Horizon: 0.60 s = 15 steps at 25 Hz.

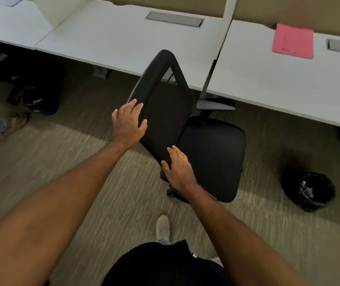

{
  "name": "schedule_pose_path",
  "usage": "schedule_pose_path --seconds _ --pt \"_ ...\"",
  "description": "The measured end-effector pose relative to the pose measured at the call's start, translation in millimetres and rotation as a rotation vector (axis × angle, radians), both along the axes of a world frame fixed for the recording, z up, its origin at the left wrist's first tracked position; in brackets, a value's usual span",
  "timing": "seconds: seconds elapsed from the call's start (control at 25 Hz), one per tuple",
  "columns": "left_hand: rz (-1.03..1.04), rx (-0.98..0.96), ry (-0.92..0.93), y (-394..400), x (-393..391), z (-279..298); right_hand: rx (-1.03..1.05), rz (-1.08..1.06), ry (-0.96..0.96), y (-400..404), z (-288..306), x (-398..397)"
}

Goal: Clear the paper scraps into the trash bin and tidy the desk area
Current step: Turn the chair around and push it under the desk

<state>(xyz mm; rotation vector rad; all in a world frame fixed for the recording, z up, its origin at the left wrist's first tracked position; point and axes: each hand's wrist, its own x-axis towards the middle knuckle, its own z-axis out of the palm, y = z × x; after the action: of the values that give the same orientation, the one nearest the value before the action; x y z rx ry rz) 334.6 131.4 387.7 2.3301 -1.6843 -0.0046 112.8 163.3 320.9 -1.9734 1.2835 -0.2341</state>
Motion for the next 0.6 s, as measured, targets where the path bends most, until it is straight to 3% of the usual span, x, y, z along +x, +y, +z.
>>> schedule_pose_path --seconds 0.2,0.36,0.6 --pt "-0.047 0.026 0.308 -41 58 0 0.085 -0.024 -0.123 -7 21 76" --pt "0.091 0.020 0.500 -61 73 5 0.153 -0.064 -0.191 -23 43 109" --pt "0.168 0.077 0.651 -55 76 0 0.175 -0.141 -0.231 -29 59 135"
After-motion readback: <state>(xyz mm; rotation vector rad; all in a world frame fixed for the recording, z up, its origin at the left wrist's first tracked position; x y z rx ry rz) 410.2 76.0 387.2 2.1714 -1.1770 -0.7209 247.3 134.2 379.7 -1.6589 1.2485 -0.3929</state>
